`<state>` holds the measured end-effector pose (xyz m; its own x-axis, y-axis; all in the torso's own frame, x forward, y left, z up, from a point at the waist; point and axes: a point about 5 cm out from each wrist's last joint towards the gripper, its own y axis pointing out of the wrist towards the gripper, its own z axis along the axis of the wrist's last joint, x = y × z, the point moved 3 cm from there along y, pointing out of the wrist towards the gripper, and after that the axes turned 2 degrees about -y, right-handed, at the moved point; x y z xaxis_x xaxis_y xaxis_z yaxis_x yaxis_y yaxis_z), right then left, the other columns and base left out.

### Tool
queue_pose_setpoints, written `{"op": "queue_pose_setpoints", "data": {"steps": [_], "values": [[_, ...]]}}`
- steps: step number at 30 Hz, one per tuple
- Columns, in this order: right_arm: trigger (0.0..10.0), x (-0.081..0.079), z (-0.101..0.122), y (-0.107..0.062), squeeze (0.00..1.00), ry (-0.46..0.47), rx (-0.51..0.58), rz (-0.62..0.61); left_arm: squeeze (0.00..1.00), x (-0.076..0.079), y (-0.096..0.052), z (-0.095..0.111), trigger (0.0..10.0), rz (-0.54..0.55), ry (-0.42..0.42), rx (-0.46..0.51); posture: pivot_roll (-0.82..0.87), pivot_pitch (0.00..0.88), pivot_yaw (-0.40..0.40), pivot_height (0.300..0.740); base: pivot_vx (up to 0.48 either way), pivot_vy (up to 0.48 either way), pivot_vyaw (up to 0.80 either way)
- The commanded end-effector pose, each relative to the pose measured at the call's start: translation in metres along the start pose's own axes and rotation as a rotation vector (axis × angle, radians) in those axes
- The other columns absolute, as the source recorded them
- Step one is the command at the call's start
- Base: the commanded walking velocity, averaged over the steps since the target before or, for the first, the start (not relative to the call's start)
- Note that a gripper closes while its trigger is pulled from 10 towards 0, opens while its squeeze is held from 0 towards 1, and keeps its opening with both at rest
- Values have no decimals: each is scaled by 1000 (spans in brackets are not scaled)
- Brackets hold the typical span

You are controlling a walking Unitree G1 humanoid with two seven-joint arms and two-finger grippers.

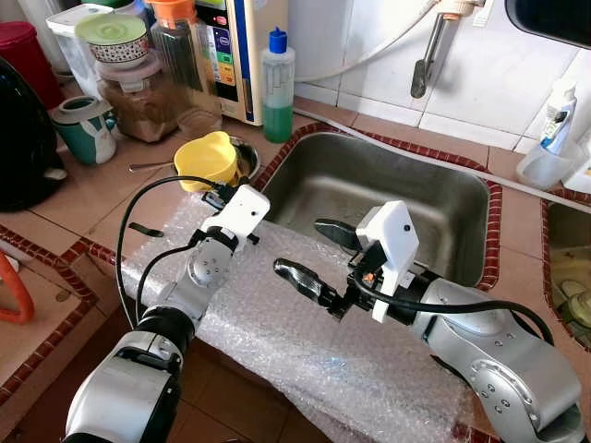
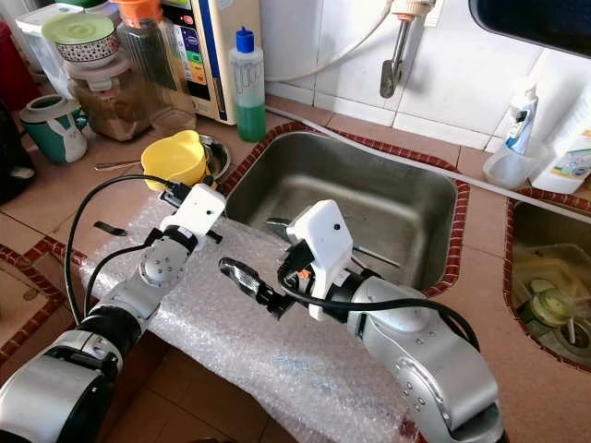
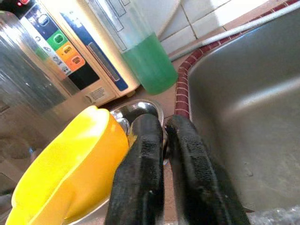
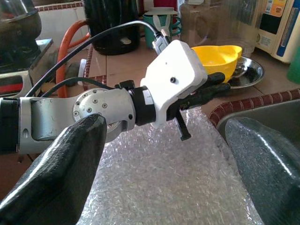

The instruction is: Kitchen organization

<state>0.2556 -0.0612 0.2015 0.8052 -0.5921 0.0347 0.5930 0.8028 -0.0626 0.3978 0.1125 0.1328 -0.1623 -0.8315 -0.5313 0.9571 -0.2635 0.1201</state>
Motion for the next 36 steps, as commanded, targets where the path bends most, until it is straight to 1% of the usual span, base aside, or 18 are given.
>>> {"op": "queue_pose_setpoints", "data": {"steps": [1, 5, 6, 9, 13, 15, 18, 20, 21, 24, 25, 27, 30, 32, 33, 34, 35, 36], "values": [[10000, -1, 2, 0, 0, -19, 4, 0, 0, -4, -1, -2, 0, 10, 6, -2, -98, 110, 18, 740, 0, 0, 0], [10000, -1, 2, 0, 0, -22, 5, -2, 0, -6, 2, 6, 0, 19, 12, 33, -98, 111, 20, 740, 0, 0, 0], [10000, -1, 2, 0, 0, -23, 5, -2, 0, -8, 3, 12, 0, 25, 17, 63, -98, 111, 20, 740, 0, 0, 0], [10000, -1, 2, 1, 0, -26, 5, -4, 0, -9, 6, 23, 0, 34, 13, 106, -96, 111, 20, 740, 0, 0, 0], [10000, 0, 2, 1, 0, -31, 7, -6, 0, -10, 7, 32, 0, 43, 14, 148, -94, 110, 21, 740, 0, 0, 0], [10000, 0, 2, 2, 0, -31, 7, -5, 0, -10, 7, 34, 0, 46, 15, 162, -93, 109, 22, 740, 0, 0, 0], [10000, 0, 2, 2, 0, -35, 6, -7, 0, -9, 4, 38, 0, 50, 51, 188, -92, 109, 24, 740, 0, 0, 0], [10000, 1, 2, 2, 0, -35, 6, -8, 0, -9, 4, 38, 0, 53, 53, 193, -92, 109, 24, 740, 0, 0, 0], [10000, 1, 2, 1, 0, -37, 6, -11, 0, -11, 2, 42, 0, 71, 75, 217, -91, 108, 25, 740, 0, 0, 0], [10000, 2, 2, 2, 0, -36, 7, -16, 0, -14, -4, 54, 0, 97, 100, 293, -89, 107, 25, 740, 0, 0, 0], [10000, 3, 1, 2, 0, -35, 7, -19, 0, -16, -6, 62, 0, 105, 101, 333, -86, 108, 23, 740, 0, 0, 0], [10000, 4, 1, 2, 0, -33, 8, -26, 0, -20, -8, 73, 0, 116, 74, 374, -81, 106, 23, 740, 0, 0, 0], [10000, 5, 0, 2, 0, -32, 11, -33, 0, -27, -8, 82, 0, 128, -20, 392, -77, 106, 22, 740, 0, 0, 0], [10000, 9, 1, 4, 0, -30, 19, -51, 0, -39, -2, 83, 0, 163, -393, 290, -70, 105, 23, 740, 0, 0, 0], [10000, 9, 1, 4, 0, -30, 19, -51, 0, -39, -2, 83, 0, 163, -393, 290, -70, 105, 23, 740, 0, 0, 0], [10000, 12, 1, 5, 0, -28, 26, -71, 0, -47, -1, 88, 0, 183, -461, 290, -64, 105, 22, 740, 0, 0, 0], [10000, 14, 1, 5, 0, -26, 30, -81, 0, -50, -1, 91, 0, 184, -490, 293, -62, 105, 21, 740, 0, 0, 0], [10000, 17, 2, 5, 0, -31, 35, -106, 0, -53, 0, 92, 0, 177, -577, 282, -61, 105, 21, 740, 0, 0, 0]]}}
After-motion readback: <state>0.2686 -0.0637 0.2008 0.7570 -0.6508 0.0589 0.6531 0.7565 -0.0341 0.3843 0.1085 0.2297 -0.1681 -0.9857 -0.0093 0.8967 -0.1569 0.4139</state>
